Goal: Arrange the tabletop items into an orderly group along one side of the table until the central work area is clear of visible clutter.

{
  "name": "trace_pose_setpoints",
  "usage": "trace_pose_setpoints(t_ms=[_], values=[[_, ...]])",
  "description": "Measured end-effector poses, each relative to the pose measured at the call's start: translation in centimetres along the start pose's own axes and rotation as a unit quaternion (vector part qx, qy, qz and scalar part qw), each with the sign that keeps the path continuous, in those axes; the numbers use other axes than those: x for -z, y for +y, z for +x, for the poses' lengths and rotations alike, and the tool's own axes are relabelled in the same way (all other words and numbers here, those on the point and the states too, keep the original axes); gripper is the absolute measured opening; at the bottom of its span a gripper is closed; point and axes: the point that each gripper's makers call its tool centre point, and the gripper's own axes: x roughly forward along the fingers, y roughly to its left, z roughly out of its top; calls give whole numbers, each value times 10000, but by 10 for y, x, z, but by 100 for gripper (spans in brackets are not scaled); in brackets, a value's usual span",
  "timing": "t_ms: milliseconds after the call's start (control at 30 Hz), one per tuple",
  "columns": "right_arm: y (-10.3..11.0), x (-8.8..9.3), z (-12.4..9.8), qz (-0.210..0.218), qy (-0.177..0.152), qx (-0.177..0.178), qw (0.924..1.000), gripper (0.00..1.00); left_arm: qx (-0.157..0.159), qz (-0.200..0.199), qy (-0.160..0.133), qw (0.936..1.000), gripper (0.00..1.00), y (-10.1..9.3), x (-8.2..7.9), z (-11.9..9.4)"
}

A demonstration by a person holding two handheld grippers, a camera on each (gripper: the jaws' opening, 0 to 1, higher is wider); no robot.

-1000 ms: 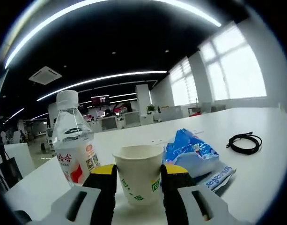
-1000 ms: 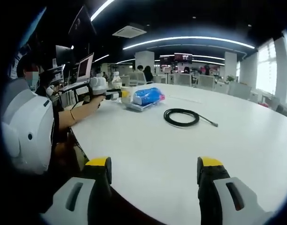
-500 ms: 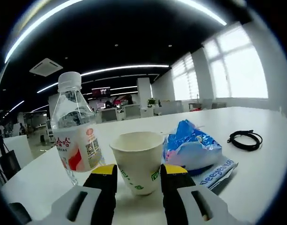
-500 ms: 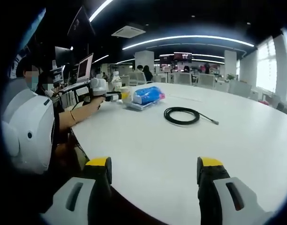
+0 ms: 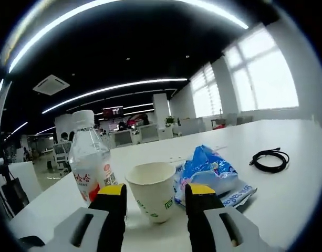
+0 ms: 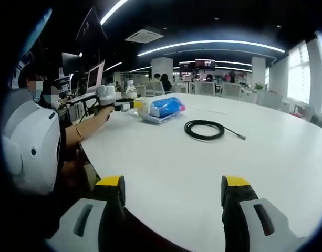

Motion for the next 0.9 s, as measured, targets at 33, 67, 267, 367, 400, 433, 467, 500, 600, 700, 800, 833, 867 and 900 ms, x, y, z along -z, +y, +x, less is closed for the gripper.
trace_pose_setpoints(t_ms=[33,67,267,367,400,433,467,500,600,700,800,833,867,900], values=[[0,0,0,0,-5,-2,10000,72,3,62,-45,10000,44,-1,-3,-2],[0,0,0,-1,-7,-5,10000,72,20,175,-137,9998,44,-2,-10,-4],[0,-1,0,-8,-37,-17,10000,72,87,352,-315,9988,44,-9,-28,-13],[0,-3,-1,-41,-68,-12,10000,72,156,345,-379,9986,44,-13,-34,-18],[-1,-4,-1,-52,-73,-7,10000,72,179,338,-400,9985,44,-14,-36,-19],[-1,-5,-1,-64,-83,-3,9999,72,193,339,-419,9984,44,-15,-38,-21],[-1,-6,-2,-82,-92,-1,9999,72,233,384,-425,9981,44,-17,-40,-22],[-1,-7,-2,-91,-101,3,9999,72,243,379,-421,9981,44,-18,-41,-23],[-3,-11,-3,-115,-129,22,9998,72,324,390,-446,9977,44,-24,-44,-27],[-3,-15,-2,-164,-155,19,9997,72,370,408,-501,9972,44,-29,-49,-32],[-4,-20,-1,-230,-181,16,9996,72,341,676,-650,9950,44,-33,-59,-36],[-3,-21,-1,-265,-191,1,9995,72,384,726,-687,9943,44,-36,-63,-38],[-3,-22,-1,-280,-198,-7,9994,72,413,713,-722,9940,44,-38,-65,-39],[-3,-24,0,-301,-200,-18,9993,72,509,716,-757,9933,44,-42,-69,-41]])
